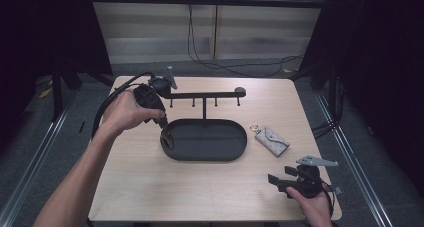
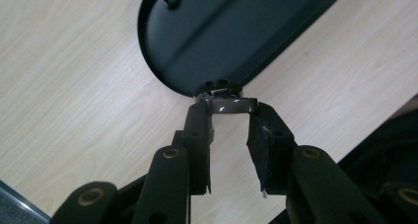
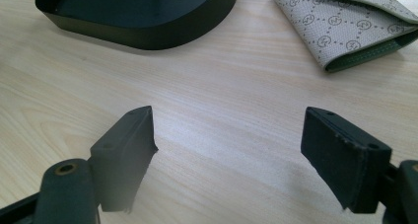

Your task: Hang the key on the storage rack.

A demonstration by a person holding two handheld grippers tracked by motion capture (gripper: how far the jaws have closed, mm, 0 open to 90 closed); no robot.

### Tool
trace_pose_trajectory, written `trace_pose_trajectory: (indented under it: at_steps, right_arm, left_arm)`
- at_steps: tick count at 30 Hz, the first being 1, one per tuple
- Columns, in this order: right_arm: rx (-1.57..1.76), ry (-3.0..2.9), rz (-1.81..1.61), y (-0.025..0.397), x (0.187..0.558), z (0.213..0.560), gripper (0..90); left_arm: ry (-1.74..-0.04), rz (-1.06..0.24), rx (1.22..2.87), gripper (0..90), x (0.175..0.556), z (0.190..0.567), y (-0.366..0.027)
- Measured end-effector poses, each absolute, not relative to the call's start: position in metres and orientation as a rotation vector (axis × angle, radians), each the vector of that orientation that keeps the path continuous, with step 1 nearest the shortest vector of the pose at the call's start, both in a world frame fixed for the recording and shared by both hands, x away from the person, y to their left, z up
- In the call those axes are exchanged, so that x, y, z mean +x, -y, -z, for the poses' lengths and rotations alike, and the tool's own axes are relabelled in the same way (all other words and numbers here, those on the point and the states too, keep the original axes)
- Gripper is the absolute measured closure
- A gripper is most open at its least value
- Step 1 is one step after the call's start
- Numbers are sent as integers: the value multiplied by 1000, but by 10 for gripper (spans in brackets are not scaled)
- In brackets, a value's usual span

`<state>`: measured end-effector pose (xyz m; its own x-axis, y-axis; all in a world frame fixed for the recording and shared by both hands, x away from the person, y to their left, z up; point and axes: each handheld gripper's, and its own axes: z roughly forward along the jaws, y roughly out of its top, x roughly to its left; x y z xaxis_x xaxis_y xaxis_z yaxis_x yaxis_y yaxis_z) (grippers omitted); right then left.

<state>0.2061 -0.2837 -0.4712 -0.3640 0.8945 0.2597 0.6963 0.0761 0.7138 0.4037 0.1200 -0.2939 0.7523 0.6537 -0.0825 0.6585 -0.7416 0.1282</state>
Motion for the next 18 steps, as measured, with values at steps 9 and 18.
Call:
trace_pose_trajectory:
  at_steps: [9, 18]
  right_arm:
    - [1595, -2113, -1164, 283, 206, 471, 214]
    - [1592, -2114, -1167, 283, 205, 471, 214]
  left_arm:
    - [-1101, 53, 2787, 709, 421, 294, -116]
    - [-1170, 82, 2765, 709, 440, 302, -109]
